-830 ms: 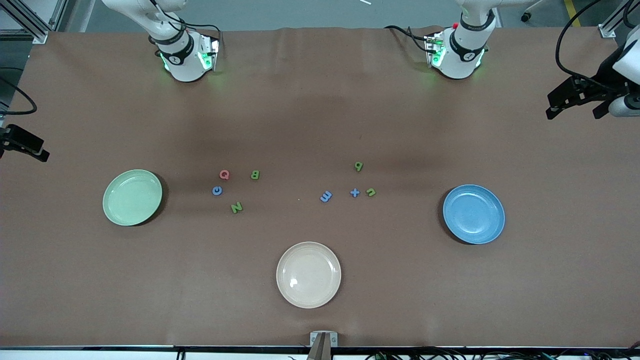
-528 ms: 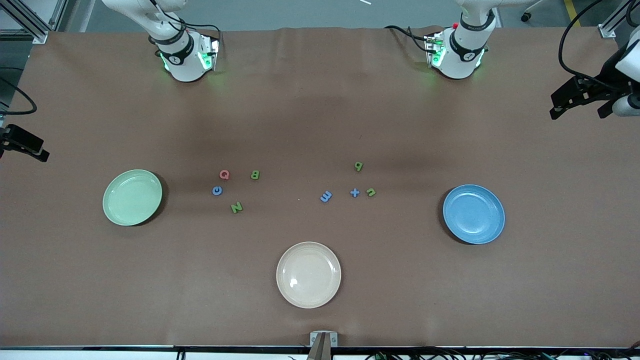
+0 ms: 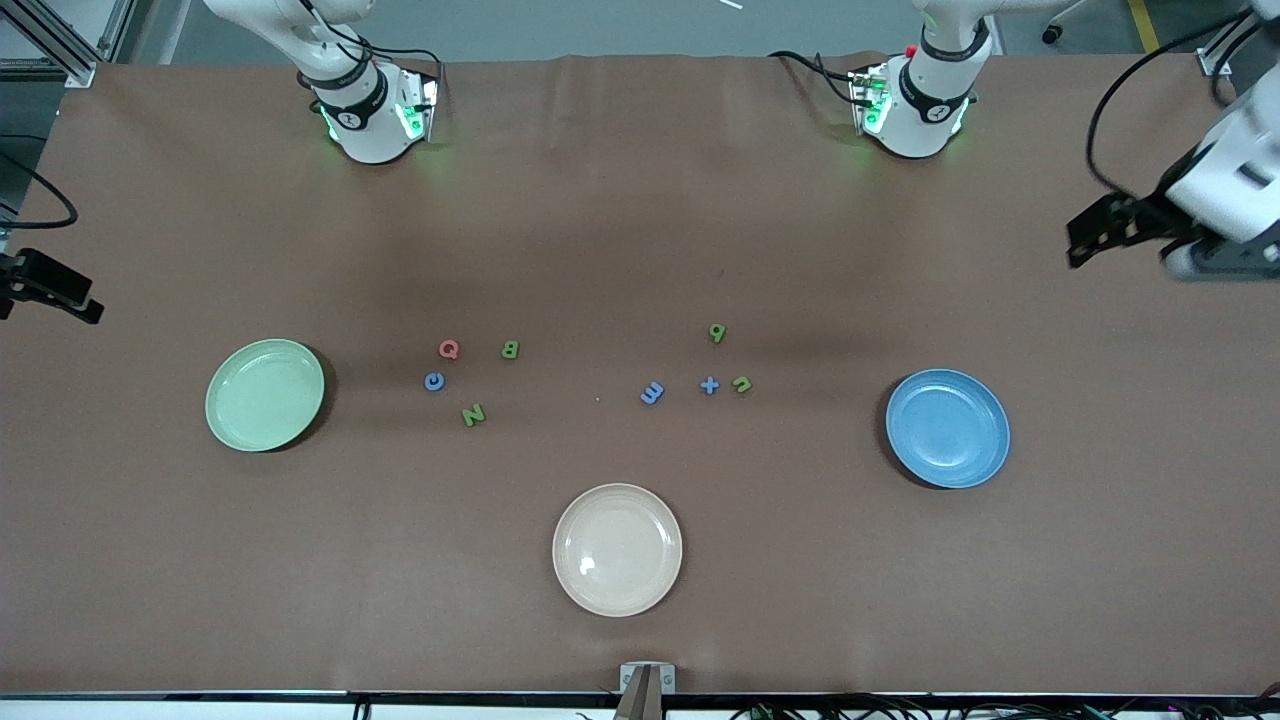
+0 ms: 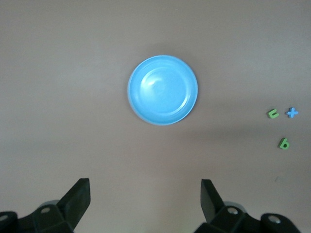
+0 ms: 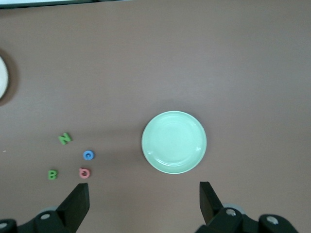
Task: Sort upper and lower case letters into plates
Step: 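Reach both grippers down toward the scattered foam letters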
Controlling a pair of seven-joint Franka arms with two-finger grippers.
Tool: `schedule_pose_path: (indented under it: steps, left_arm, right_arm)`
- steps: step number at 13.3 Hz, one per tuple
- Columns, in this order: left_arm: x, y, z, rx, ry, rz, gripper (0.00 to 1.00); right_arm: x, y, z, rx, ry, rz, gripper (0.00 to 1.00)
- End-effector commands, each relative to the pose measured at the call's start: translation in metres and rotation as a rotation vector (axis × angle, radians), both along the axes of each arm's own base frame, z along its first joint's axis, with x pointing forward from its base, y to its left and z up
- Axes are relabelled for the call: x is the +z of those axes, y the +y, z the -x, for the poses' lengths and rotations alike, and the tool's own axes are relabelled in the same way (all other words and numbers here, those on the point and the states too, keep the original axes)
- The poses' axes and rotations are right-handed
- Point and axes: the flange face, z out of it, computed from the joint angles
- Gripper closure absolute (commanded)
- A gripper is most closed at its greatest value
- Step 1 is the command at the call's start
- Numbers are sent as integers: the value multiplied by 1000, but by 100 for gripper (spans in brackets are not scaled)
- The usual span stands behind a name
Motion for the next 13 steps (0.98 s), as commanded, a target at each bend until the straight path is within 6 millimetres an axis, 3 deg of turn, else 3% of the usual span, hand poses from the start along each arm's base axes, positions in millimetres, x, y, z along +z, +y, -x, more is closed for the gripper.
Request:
schedule_pose_path:
  steps: [1,3,8,10,11,13]
  left_arm:
    - [-50,-35,-24,-5,-1,4,0]
    - [-91,-69,-36,29,-13,22,0]
    - [-216,-190,-39,260,11,71,1]
    - [-265,-236,-30,373,18,87,3]
    - [-290,-249,-26,431,24,71,3]
    - [-324,-261,-24,475,9,69,5]
  right_arm:
    - [1,13,-2,-1,-2,-103,0]
    - [-10,27,-8,18,18,-148,0]
    - [-96,148,-45,12,155,-121,0]
    - [-113,169,-53,-19,156,-113,0]
    - [-112,181,-53,-4,132,-111,0]
    - [-141,222,-50,52,172,-87,0]
